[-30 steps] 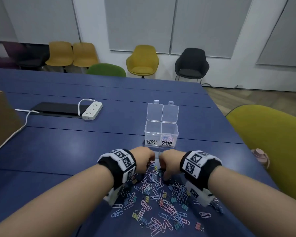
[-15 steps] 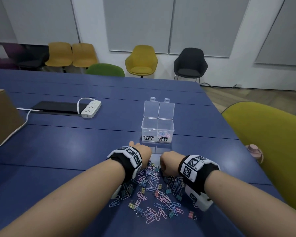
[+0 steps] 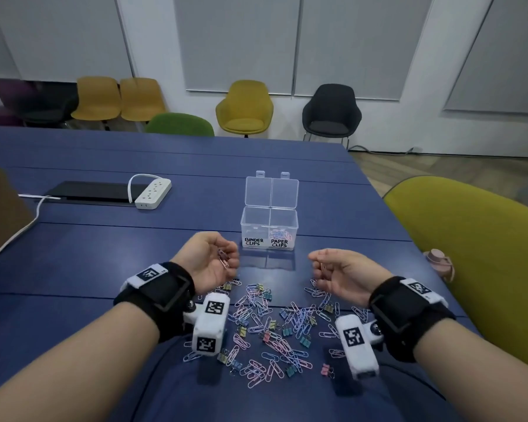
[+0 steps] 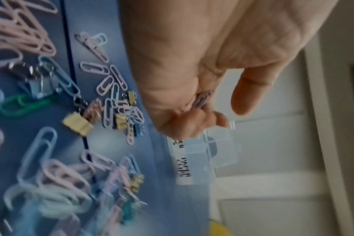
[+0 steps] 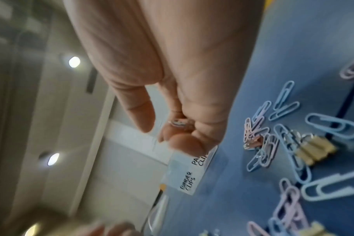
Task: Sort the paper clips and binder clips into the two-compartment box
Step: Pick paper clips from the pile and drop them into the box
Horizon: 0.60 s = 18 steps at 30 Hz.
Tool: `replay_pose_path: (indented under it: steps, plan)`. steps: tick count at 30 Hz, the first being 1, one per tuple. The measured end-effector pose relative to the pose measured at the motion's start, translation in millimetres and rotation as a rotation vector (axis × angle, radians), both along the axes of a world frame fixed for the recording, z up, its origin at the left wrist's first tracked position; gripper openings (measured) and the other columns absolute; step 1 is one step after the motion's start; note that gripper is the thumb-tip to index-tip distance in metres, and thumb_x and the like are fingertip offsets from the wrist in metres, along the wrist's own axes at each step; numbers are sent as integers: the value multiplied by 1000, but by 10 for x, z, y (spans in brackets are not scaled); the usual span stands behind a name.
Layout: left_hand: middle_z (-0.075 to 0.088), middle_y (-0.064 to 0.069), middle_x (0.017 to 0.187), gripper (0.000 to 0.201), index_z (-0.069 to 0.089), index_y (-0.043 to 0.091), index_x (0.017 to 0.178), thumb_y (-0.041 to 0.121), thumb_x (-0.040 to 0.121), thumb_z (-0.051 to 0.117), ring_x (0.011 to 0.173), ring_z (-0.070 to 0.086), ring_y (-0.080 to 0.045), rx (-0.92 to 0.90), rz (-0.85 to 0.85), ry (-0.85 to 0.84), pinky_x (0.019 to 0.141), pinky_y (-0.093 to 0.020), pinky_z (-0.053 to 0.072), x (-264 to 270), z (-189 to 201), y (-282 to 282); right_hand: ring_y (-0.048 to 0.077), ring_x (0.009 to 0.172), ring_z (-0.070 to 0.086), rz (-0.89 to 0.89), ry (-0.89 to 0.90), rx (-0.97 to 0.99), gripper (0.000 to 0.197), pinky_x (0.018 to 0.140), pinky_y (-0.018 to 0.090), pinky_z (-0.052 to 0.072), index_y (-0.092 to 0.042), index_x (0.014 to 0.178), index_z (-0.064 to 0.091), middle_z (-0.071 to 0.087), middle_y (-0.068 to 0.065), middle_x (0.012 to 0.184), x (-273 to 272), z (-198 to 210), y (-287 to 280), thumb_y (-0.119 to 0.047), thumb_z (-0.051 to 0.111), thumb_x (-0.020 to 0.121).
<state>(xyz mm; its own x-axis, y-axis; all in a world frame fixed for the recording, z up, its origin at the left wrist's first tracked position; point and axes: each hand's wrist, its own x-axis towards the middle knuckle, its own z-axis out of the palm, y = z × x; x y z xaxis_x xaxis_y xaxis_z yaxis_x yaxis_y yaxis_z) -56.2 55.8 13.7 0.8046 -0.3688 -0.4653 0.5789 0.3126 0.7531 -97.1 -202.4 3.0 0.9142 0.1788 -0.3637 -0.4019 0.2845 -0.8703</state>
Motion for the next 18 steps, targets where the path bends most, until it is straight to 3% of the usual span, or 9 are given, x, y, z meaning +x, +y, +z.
replay_pose_path:
  steps: [1, 3, 5, 7, 10, 15, 18]
  plan:
    - [37, -1, 57, 15, 44, 12, 64, 12, 79, 44, 43, 33, -12, 117, -26, -29, 40, -19, 26, -3, -20, -37, 11, 49, 47, 13, -22, -107, 12, 50, 25, 41, -9, 78, 53, 46, 5, 65, 10, -15, 35, 0, 54, 86]
    - [35, 3, 51, 28, 44, 14, 63, 20, 90, 52, 39, 29, -10, 567, -183, -216, 41, -19, 21, -17, -71, -110, 10, 48, 43, 166, -144, -630, 18, 49, 26, 39, -13, 74, 50, 44, 2, 65, 7, -14, 131, -5, 55, 89]
    - [43, 4, 55, 29, 50, 15, 69, 35, 88, 62, 45, 37, -12, 1116, -440, -460, 45, -20, 29, -33, -124, -172, 14, 66, 52, 466, -273, -1246, 11, 61, 30, 48, -17, 84, 53, 54, -1, 78, -32, 20, 231, -20, 63, 85]
    - [51, 3, 62, 32, 53, 17, 72, 44, 80, 69, 54, 46, -13, 1394, -654, -575, 55, -23, 40, -44, -179, -232, 19, 85, 53, 718, -277, -1540, 33, 71, 30, 45, -17, 104, 53, 58, 1, 99, -72, 1, 320, -27, 71, 79]
    - [57, 0, 66, 36, 56, 15, 70, 44, 74, 75, 62, 52, -18, 1561, -801, -587, 60, -29, 43, -61, -252, -328, 25, 97, 57, 835, -282, -1609, 46, 75, 32, 45, -14, 113, 50, 61, 7, 115, -91, -60, 415, -27, 75, 77]
    - [60, -4, 79, 21, 61, 13, 78, 32, 81, 69, 73, 55, -21, 1627, -804, -647, 67, -29, 47, -44, -329, -393, 22, 86, 47, 826, -398, -1626, 17, 71, 27, 34, -17, 92, 45, 60, 10, 100, -49, -101, 480, -21, 61, 89]
    - [60, -5, 83, 16, 61, 13, 82, 28, 86, 63, 76, 55, -22, 1652, -808, -646, 71, -30, 48, -31, -364, -399, 25, 92, 52, 841, -415, -1647, 12, 73, 26, 33, -17, 92, 44, 62, 14, 111, -31, -122, 503, -20, 55, 93]
